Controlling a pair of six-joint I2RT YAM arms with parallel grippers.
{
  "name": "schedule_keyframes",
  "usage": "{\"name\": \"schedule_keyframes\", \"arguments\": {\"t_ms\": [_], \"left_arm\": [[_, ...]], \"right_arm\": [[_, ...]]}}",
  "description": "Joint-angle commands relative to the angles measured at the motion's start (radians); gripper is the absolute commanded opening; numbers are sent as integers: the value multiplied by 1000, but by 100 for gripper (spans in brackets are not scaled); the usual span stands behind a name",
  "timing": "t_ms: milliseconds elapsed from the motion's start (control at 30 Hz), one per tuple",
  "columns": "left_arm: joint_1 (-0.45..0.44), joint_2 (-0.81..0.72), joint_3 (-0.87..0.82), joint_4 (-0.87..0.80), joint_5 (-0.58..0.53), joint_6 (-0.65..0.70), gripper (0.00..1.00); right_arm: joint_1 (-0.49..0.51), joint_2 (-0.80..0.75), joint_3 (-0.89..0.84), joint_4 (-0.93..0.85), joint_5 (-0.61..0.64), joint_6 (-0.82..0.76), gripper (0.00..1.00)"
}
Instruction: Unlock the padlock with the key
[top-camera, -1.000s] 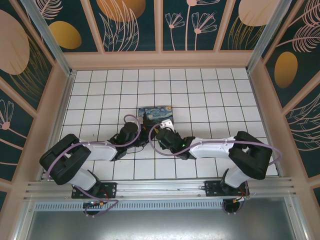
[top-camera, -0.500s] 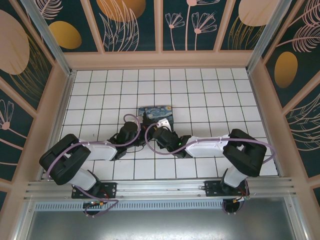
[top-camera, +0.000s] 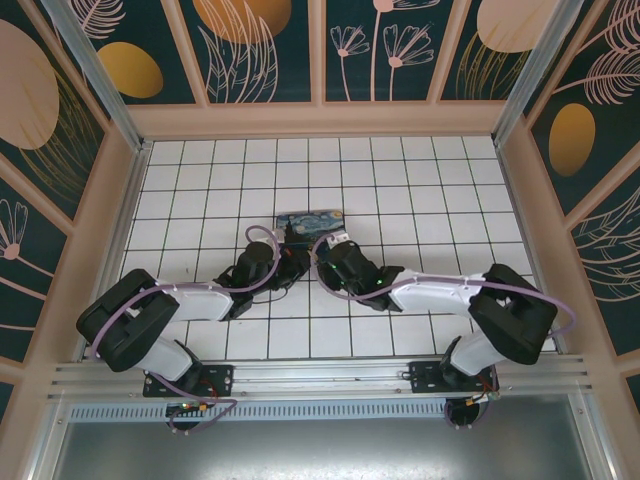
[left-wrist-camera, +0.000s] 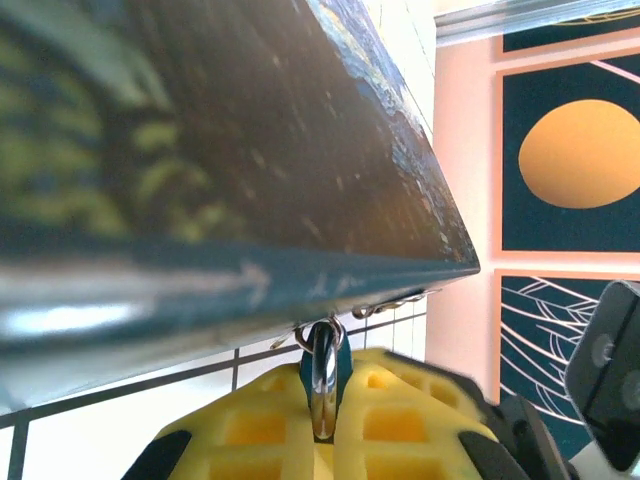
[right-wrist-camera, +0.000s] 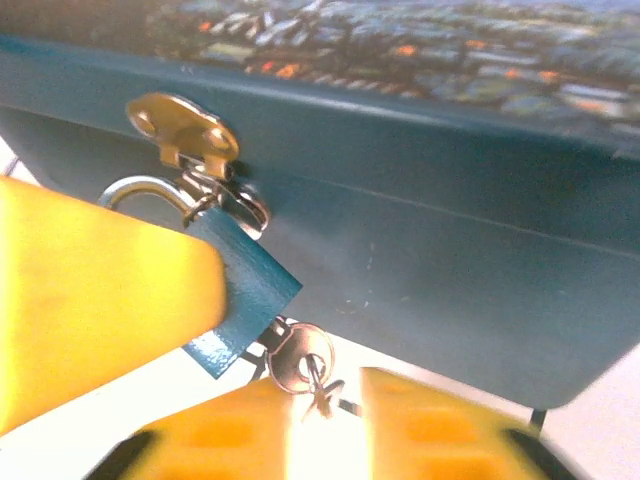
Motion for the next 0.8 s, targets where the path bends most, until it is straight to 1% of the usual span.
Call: {"name": "schedule_keyframes", "arguments": {"t_ms": [0,100,233,433,667,767], "left_arm": [[-7,-5,-10,5,26,24,0],[-8,8,-14,8,24,33,0],[-8,21,-20,0,23,58,0],[-7,35,-24,-12,27,92,0],[-7,77,-33,13,57,102,7],[-8,79,-40,11,60,108,10]], "right_arm": [[-16,-88,-56,115,-73,76,42],[-20,-156,-137,175,-85,157,55],[-21,-221,-217,239,-91,281,63],[-7,-221,-270,345,-93,439,65],[-9,-116,-268,467,-65,537,65],[-14,-67,-251,486,-57,562,65]]}}
